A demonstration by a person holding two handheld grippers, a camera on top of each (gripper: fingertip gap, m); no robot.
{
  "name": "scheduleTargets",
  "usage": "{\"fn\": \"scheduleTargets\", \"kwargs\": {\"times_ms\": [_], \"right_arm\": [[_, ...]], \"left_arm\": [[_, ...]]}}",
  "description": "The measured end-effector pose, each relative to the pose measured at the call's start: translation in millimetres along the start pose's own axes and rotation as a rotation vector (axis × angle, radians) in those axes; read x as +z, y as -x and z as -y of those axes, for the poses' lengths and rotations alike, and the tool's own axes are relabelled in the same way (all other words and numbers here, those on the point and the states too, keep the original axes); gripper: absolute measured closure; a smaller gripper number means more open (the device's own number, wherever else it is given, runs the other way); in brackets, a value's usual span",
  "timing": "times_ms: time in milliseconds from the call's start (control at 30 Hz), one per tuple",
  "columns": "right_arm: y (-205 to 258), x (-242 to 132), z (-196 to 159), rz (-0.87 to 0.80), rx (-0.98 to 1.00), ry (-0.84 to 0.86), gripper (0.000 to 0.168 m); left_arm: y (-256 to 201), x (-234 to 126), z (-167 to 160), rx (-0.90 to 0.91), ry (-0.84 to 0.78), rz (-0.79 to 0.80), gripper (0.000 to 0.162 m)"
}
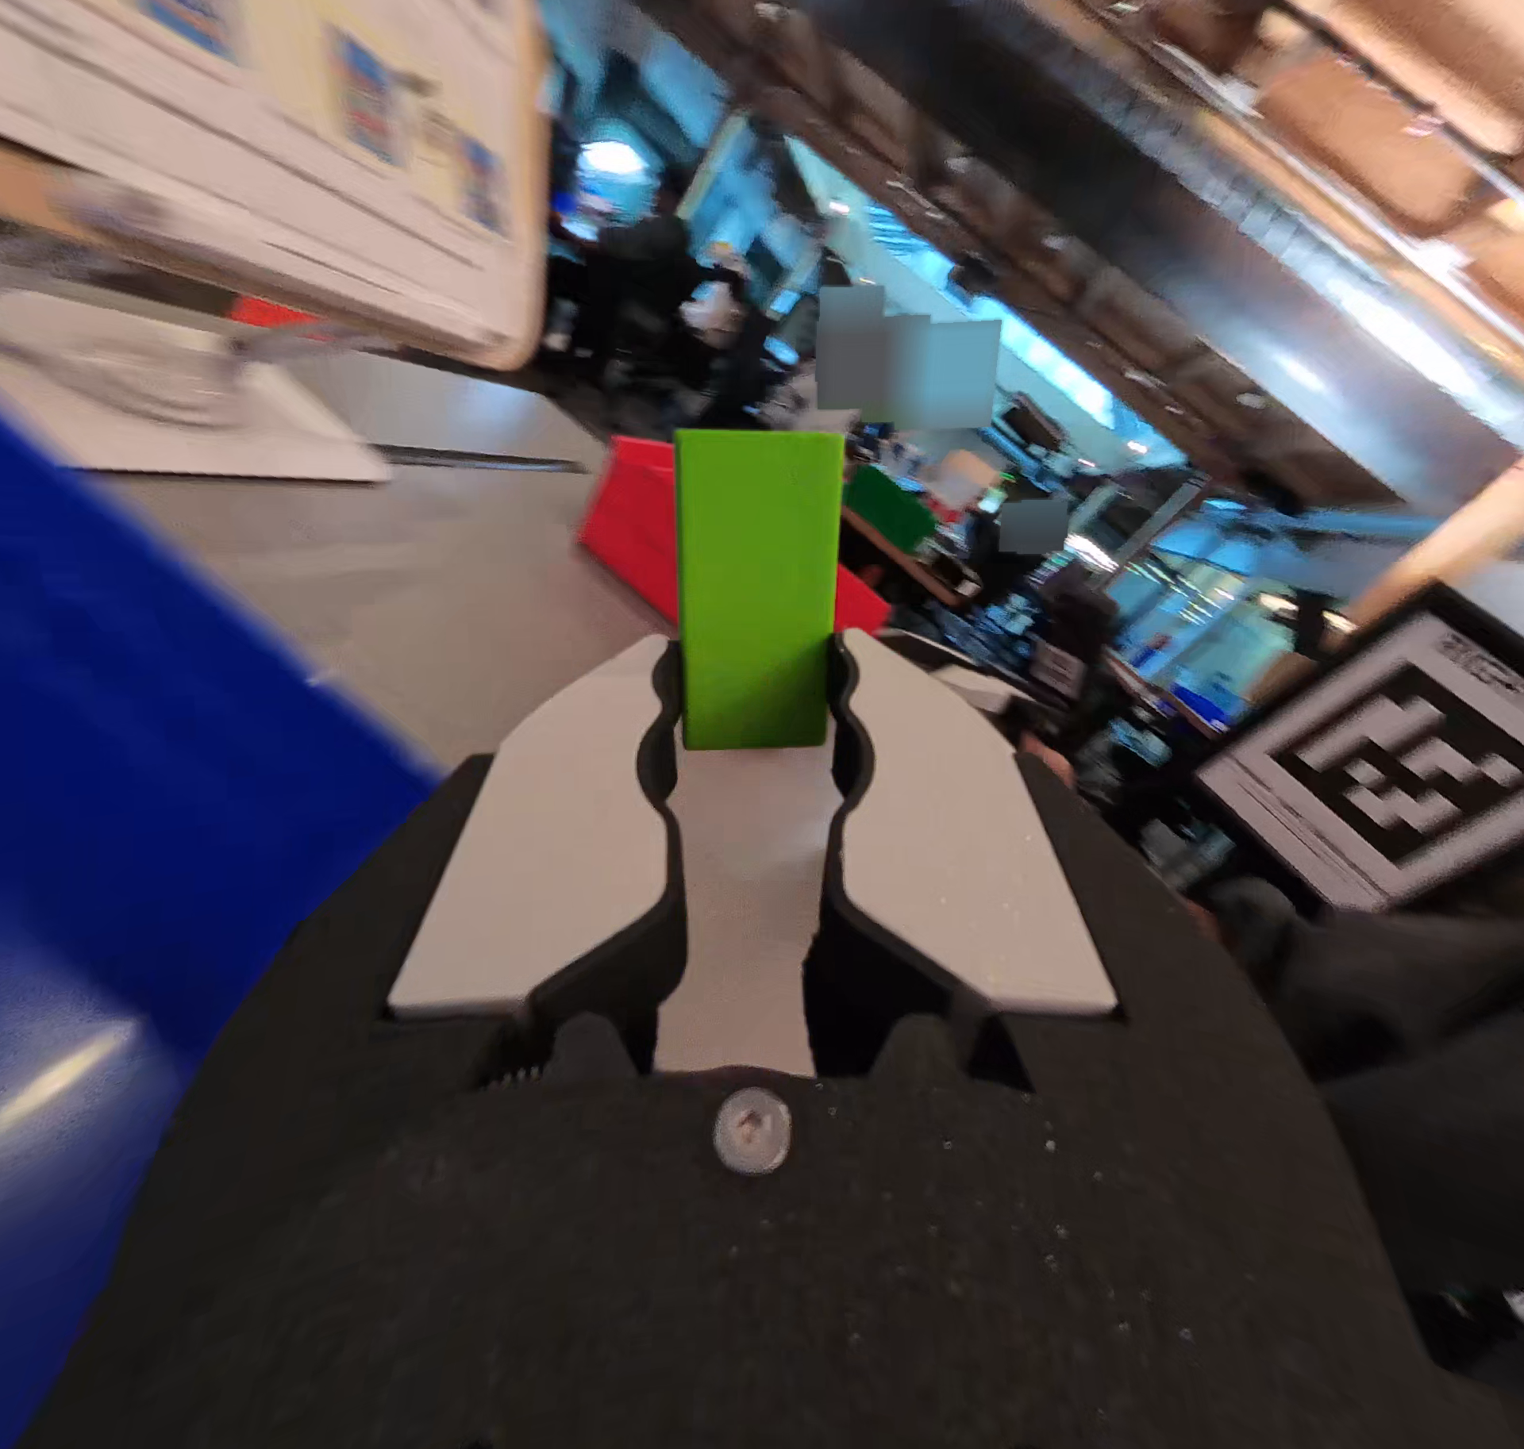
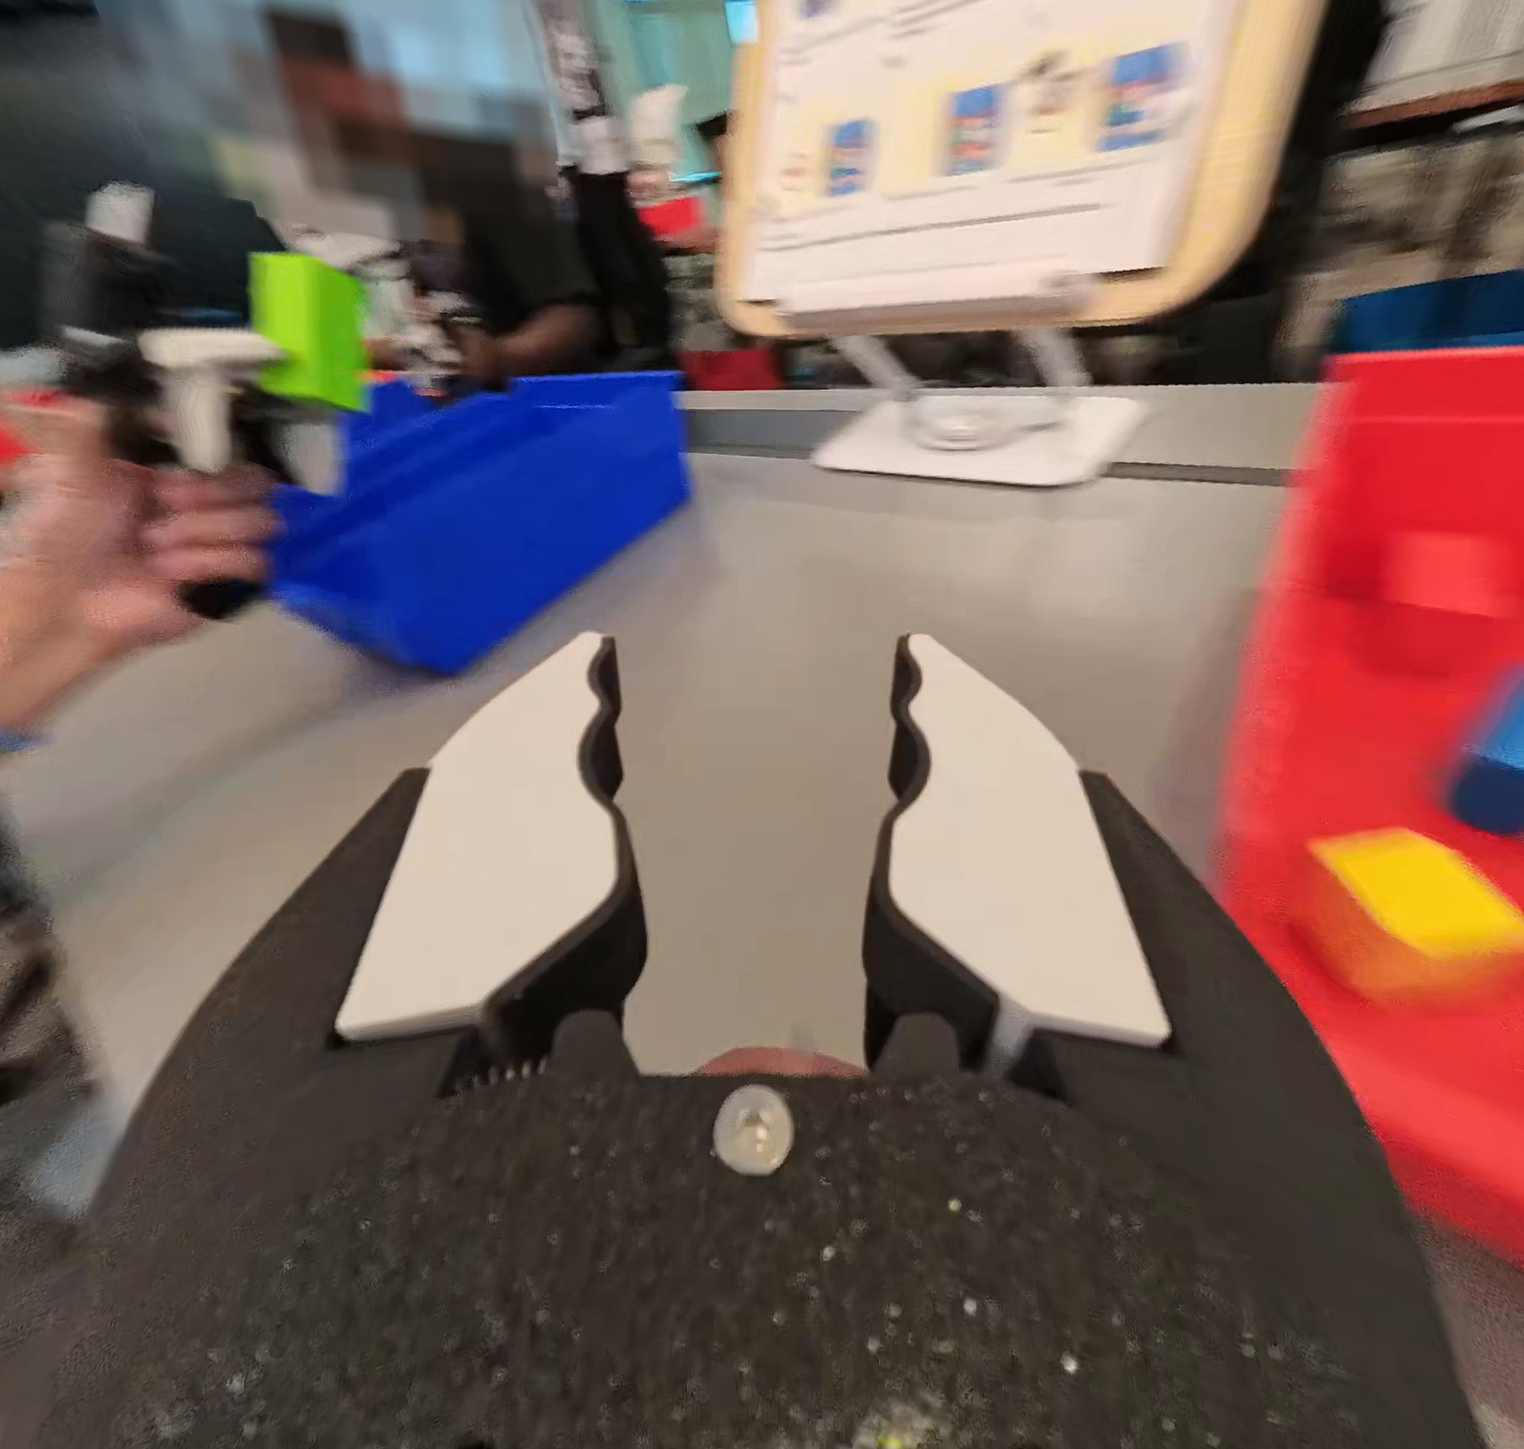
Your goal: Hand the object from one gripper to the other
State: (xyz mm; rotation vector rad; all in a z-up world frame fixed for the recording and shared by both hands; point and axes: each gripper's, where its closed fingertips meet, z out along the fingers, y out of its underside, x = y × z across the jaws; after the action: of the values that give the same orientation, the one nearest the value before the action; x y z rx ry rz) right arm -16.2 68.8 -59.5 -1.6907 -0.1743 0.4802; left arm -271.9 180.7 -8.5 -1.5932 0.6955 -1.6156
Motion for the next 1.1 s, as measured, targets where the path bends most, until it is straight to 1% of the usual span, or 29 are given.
{"fn": "scheduleTargets", "kwargs": {"times_ms": [100,133,167,200,267,367,433,500,533,567,767,933,967,1000,1033,1100], "right_arm": [[70,35,12,0.415,0.141,0.052,0.105],[95,41,15,0.565,0.174,0.085,0.109],[114,45,17,0.673,0.190,0.122,0.112],[125,51,19,0.717,0.192,0.137,0.111],[137,62,27,0.749,0.183,0.104,0.108],[151,62,39,0.838,0.251,0.069,0.108],[154,59,41,0.871,0.281,0.047,0.111],[154,60,37,0.861,0.289,0.053,0.119],[152,63,32,0.832,0.272,0.073,0.131],[150,64,30,0.812,0.249,0.070,0.137],[148,62,18,0.816,0.276,0.101,0.136],[143,57,21,0.828,0.300,0.104,0.136],[141,56,23,0.819,0.302,0.097,0.136],[137,54,27,0.808,0.303,0.087,0.136],[131,52,32,0.796,0.303,0.076,0.136],[111,46,48,0.732,0.275,0.054,0.136]], "left_arm": [[-52,44,-34,-0.005,0.060,-0.194,0.129],[-67,55,-41,-0.010,0.072,-0.253,0.129],[-79,65,-47,-0.010,0.079,-0.295,0.129],[-88,72,-53,0.000,0.085,-0.322,0.129],[-100,82,-64,0.030,0.104,-0.346,0.129],[-100,88,-77,0.057,0.142,-0.323,0.129],[-97,89,-79,0.057,0.149,-0.317,0.129],[-95,90,-83,0.067,0.163,-0.319,0.129],[-96,90,-87,0.079,0.171,-0.331,0.129],[-96,91,-91,0.095,0.182,-0.331,0.129],[-94,93,-106,0.107,0.247,-0.333,0.129],[-98,99,-106,0.082,0.229,-0.289,0.128],[-100,98,-107,0.094,0.225,-0.285,0.123],[-103,96,-107,0.102,0.217,-0.286,0.109],[-104,95,-108,0.099,0.215,-0.279,0.098],[-105,90,-114,0.085,0.223,-0.254,0.096]]}}
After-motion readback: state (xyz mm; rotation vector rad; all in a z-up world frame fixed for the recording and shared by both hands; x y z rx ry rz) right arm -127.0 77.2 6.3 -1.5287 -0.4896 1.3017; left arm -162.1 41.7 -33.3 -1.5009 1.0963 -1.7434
